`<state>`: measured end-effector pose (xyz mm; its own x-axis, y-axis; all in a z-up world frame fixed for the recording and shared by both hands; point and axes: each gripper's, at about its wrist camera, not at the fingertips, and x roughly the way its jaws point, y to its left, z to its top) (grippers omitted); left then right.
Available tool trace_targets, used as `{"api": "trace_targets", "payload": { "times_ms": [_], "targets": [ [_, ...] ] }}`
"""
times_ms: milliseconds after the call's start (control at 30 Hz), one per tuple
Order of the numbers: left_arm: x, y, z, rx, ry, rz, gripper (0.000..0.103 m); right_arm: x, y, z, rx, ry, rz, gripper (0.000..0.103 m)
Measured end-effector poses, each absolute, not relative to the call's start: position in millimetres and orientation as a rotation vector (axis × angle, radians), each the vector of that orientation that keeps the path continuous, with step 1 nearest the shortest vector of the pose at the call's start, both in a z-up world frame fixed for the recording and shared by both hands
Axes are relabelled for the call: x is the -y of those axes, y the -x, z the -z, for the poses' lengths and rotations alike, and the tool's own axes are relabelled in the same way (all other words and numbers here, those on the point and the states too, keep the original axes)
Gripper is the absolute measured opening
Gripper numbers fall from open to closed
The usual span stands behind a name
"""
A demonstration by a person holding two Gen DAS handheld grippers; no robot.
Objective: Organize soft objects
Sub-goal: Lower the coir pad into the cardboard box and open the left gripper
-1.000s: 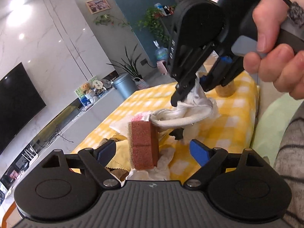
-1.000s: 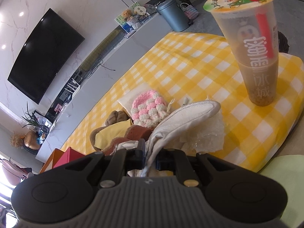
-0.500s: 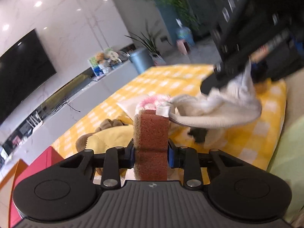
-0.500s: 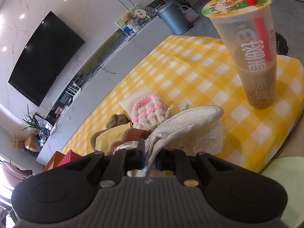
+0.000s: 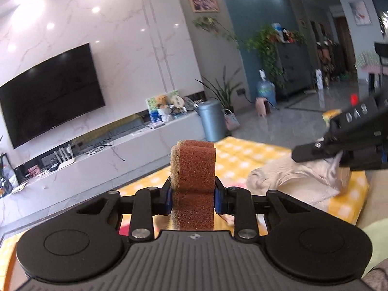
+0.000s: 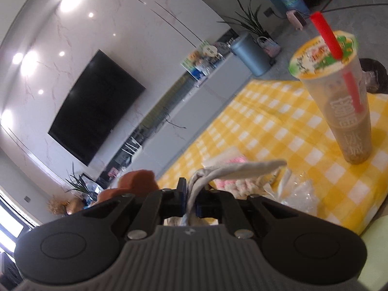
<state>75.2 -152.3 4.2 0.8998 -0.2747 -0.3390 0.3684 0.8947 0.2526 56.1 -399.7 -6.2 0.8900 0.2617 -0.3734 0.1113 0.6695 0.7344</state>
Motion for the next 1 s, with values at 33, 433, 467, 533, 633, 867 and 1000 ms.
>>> {"api": "trace_targets", "payload": {
  "times_ms": [33,433,467,533,633,867,1000],
  "targets": [
    [146.6,-75.2,-10.3,-0.303,-0.307,0.328,0.035,398.6,-54.9,3.1,-0.464,-0.85,-0.103,0.005],
    [32.3,-42.4,-55.3,-0.376,-0.173,0.124,0.035,304.6,-44.3,-62.7,-0.379,-0.756,-0.429,0.005],
    [20.2,-38.6,-53.7,-0.404,-0.161,0.108,0.035,291.2,-43.9,-67.2,-0.379,-0.741,-0.455,0.005],
    [-3.8,-33.4,-44.9,-0.46,-0.107,0.081,0.035,264.7,-42.0,-73.9,-0.37,-0.704,-0.491,0.005],
    [-42.3,-35.9,-25.5,-0.551,0.008,0.09,0.035,226.5,-44.4,-76.4,-0.39,-0.647,-0.548,0.005],
    [-106.9,-59.2,18.6,-0.676,0.184,-0.003,0.035,144.6,-59.9,-50.7,-0.521,-0.541,-0.648,0.005],
    [-123.6,-66.0,32.8,-0.734,0.2,-0.04,0.035,101.7,-75.0,-25.2,-0.614,-0.456,-0.687,0.005]
  ]
}}
